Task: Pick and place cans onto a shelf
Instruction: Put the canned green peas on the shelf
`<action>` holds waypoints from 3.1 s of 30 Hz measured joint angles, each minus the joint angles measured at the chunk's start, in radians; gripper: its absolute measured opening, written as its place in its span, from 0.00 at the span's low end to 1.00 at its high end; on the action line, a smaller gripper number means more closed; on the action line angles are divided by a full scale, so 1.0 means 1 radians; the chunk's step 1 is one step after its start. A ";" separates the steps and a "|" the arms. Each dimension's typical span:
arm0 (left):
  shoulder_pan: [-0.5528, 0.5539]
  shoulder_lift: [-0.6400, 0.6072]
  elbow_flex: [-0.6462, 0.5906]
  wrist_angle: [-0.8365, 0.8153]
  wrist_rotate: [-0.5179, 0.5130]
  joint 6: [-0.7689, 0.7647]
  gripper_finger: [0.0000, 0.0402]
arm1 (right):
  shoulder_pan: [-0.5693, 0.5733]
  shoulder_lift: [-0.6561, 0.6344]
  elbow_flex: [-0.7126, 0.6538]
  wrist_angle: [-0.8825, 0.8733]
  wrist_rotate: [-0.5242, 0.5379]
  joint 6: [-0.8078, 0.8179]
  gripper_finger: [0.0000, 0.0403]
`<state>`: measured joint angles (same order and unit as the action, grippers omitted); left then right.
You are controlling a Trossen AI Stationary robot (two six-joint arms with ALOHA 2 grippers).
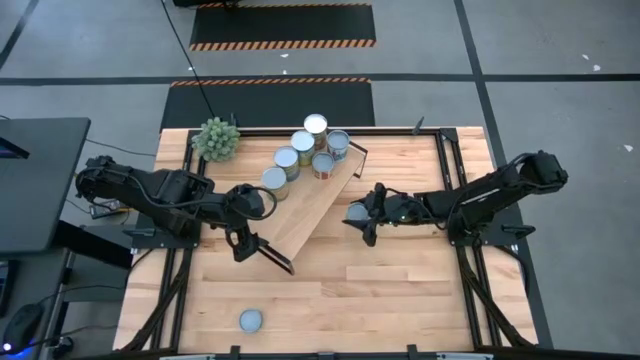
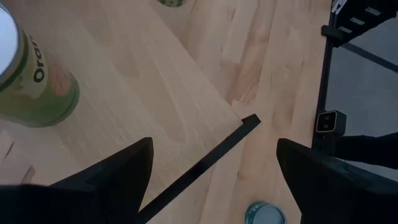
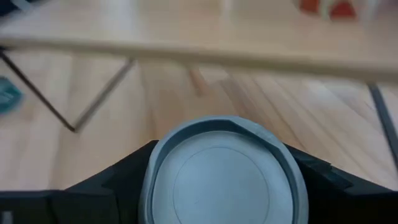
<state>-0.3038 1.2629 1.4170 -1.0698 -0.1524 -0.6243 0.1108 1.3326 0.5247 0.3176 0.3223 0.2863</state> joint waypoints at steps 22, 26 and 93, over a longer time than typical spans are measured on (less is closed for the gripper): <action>0.000 0.000 0.000 0.006 -0.008 0.000 0.86 | -0.067 0.072 0.414 -0.190 -0.082 -0.132 0.73; 0.000 0.000 -0.001 0.008 -0.011 0.003 0.86 | -0.094 0.167 0.493 -0.169 -0.105 -0.170 0.73; -0.002 0.000 0.000 0.009 0.012 0.034 0.86 | -0.008 0.179 0.534 -0.462 0.080 -0.103 0.86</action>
<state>-0.3061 1.2629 1.4170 -1.0607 -0.1402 -0.5900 0.1025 1.5115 1.0584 -0.1446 0.4024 0.1836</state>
